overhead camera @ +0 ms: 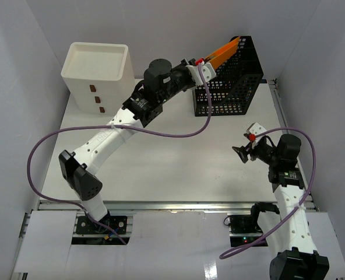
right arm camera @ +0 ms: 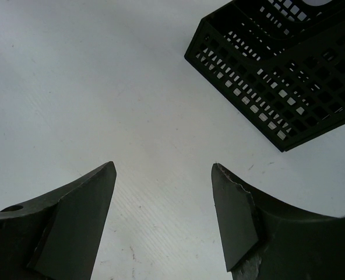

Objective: Organize the desk

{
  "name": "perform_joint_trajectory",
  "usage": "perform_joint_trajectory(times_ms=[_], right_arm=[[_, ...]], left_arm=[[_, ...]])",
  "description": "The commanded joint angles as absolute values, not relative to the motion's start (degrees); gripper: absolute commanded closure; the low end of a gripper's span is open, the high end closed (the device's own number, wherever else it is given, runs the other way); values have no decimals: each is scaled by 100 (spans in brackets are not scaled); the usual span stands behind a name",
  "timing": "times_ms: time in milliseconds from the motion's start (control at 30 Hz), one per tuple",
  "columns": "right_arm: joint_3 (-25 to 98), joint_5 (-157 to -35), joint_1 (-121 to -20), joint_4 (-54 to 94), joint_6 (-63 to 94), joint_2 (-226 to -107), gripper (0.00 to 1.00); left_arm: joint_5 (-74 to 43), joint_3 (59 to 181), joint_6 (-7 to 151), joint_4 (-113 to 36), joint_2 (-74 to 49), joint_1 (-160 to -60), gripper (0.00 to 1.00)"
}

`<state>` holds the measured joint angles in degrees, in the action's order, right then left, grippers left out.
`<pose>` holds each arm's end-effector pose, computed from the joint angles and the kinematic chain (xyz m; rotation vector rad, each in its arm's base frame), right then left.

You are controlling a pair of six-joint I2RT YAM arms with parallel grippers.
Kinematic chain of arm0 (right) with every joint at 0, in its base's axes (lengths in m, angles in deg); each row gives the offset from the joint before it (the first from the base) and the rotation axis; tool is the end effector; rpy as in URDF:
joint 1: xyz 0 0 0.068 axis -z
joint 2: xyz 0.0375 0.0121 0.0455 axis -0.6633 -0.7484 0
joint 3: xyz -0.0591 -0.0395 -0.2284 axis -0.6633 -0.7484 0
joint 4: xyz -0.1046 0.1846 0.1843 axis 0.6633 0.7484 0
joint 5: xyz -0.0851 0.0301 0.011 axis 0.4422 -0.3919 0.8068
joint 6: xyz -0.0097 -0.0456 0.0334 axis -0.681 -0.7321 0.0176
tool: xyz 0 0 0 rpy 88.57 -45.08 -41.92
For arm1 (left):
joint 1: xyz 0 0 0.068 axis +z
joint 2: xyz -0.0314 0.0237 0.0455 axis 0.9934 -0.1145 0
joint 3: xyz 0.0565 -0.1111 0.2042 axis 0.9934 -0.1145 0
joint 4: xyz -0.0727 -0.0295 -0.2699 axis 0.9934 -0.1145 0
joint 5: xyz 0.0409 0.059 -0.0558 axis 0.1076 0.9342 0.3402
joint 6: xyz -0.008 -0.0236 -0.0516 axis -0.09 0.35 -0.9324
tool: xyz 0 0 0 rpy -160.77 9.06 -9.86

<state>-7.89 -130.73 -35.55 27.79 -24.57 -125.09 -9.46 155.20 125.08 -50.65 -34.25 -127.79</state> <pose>0.2163 0.0048 0.2504 -0.8874 1.5575 0.2015 0.2952 -0.2907 0.4478 1.0851 1.1315 -0.0709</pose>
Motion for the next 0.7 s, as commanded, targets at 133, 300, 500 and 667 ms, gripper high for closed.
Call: perform_joint_trajectory(times_ms=[133,300,500,667], right_arm=[[-833,-13381,-3531,2487,-2364,-12597,29],[-847,-13426,-3531,2487,-2375,-12673,30],[-865,-13408,-3531,2487,-2418,-12680,30],[-874,-13385,-3531,2479,-2451,-12712,30]], left_arm=[[-1742,15259,13167,-3483,-3389,-12781,100],[-1921,15173,13290,-3495,-3266,-12775,100],[-2342,14729,13285,-3463,-2927,-12772,100],[-2388,14609,13436,-3649,-2938,-12772,100]])
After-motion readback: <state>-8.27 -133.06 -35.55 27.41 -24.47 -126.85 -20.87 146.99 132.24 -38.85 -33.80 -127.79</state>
